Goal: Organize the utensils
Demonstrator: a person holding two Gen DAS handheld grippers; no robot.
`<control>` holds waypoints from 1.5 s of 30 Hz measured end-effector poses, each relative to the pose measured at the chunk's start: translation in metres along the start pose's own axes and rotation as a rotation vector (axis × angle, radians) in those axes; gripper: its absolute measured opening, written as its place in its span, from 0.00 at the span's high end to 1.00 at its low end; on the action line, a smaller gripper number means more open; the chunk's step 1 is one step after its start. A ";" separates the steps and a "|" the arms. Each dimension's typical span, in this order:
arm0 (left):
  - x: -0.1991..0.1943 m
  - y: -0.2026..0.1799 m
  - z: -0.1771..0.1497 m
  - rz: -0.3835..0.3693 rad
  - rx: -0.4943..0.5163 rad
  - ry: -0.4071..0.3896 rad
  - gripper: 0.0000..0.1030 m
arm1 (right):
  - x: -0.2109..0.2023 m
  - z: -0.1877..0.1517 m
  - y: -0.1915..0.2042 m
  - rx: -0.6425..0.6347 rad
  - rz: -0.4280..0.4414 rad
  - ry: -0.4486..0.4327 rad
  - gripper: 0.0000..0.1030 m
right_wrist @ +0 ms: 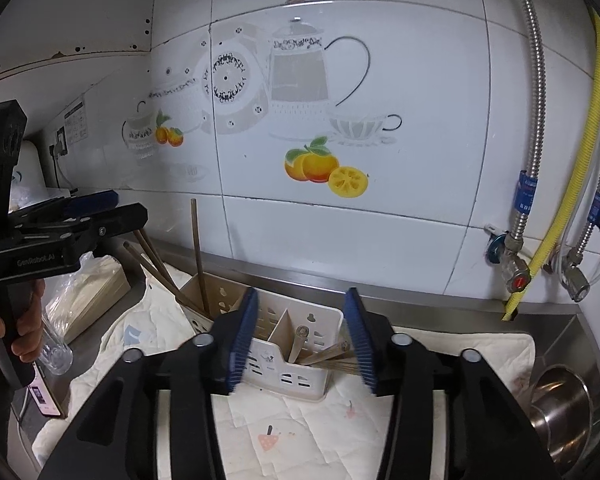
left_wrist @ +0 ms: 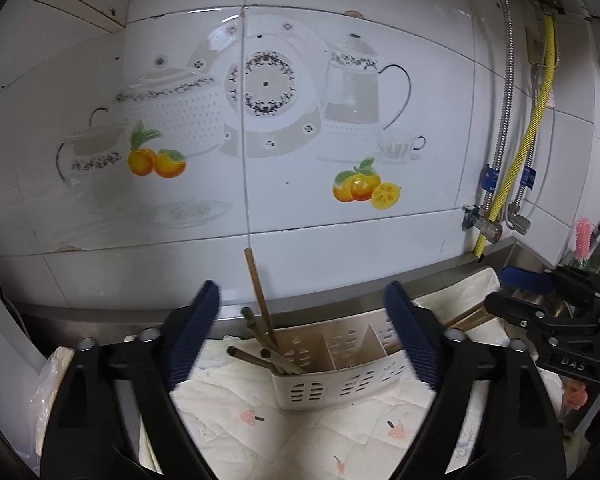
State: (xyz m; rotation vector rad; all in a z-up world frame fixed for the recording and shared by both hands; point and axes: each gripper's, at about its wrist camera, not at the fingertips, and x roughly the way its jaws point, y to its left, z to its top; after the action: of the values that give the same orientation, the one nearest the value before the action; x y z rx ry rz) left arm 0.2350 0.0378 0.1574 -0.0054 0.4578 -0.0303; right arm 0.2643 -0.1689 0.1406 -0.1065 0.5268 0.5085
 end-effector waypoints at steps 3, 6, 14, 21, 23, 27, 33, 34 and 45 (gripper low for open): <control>-0.002 0.003 -0.001 0.011 -0.006 0.002 0.08 | -0.004 0.001 0.000 -0.002 -0.011 -0.010 0.43; -0.004 0.004 -0.004 0.019 -0.006 0.002 0.05 | -0.006 0.000 0.000 -0.004 -0.020 -0.016 0.36; -0.006 -0.002 -0.009 0.044 0.032 0.013 0.05 | -0.014 -0.002 -0.001 0.001 -0.036 -0.038 0.18; -0.012 -0.003 -0.012 0.047 0.037 0.009 0.05 | -0.022 -0.003 0.000 -0.005 -0.043 -0.052 0.13; -0.014 -0.004 -0.013 0.051 0.045 0.007 0.05 | -0.024 -0.003 0.001 -0.007 -0.044 -0.054 0.12; -0.018 -0.007 -0.015 0.054 0.058 0.004 0.05 | -0.026 -0.005 0.003 -0.010 -0.040 -0.052 0.11; -0.025 -0.010 -0.019 0.058 0.066 0.001 0.05 | -0.032 -0.007 0.006 -0.012 -0.039 -0.058 0.11; -0.026 -0.010 -0.020 0.058 0.065 0.002 0.05 | -0.032 -0.007 0.006 -0.012 -0.039 -0.057 0.11; -0.035 -0.011 -0.025 0.039 0.055 0.001 0.05 | -0.037 -0.015 0.008 -0.006 -0.039 -0.053 0.10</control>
State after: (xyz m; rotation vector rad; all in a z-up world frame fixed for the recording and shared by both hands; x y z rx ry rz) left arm 0.1920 0.0281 0.1512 0.0577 0.4576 -0.0045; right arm 0.2258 -0.1812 0.1469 -0.1083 0.4702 0.4736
